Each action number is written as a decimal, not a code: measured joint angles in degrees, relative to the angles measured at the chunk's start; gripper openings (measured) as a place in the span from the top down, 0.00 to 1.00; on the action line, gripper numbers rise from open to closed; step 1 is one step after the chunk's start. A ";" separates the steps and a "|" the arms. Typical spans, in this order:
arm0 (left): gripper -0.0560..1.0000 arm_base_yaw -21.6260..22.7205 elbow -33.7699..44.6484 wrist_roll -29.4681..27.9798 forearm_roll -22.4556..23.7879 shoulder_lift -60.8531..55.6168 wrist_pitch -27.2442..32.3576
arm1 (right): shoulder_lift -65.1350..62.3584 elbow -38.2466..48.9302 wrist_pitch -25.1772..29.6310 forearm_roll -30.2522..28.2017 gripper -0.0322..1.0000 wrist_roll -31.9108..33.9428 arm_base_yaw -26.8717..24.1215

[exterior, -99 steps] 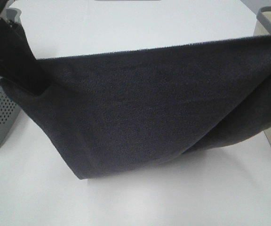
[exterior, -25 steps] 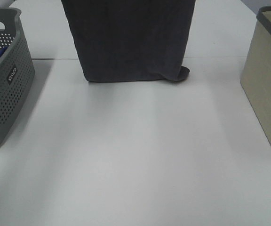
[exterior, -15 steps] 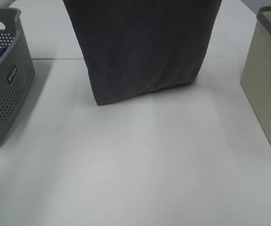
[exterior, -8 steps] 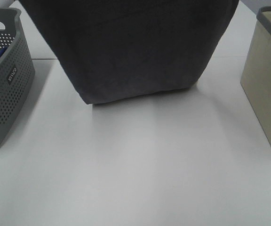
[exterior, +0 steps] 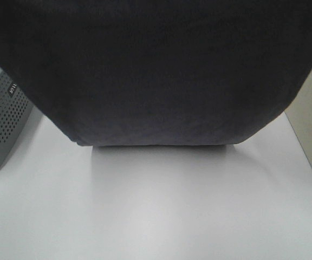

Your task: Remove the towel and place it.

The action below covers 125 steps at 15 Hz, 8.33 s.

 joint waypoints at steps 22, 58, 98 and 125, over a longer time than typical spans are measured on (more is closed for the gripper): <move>0.95 -17.65 32.60 0.23 -3.32 8.14 -3.09 | -11.75 46.35 -0.40 7.39 0.95 8.54 -0.17; 0.18 -18.33 9.05 -2.29 11.52 25.15 -12.32 | 11.00 18.11 -1.43 -2.41 0.32 7.51 -0.57; 0.18 8.82 -35.75 -2.46 -4.18 73.05 -19.31 | 74.26 -31.63 -15.53 -3.78 0.32 -2.64 -6.70; 0.94 3.15 -36.84 0.17 -3.21 75.75 -21.37 | 75.06 -31.63 -15.70 -1.60 0.95 -7.56 -6.65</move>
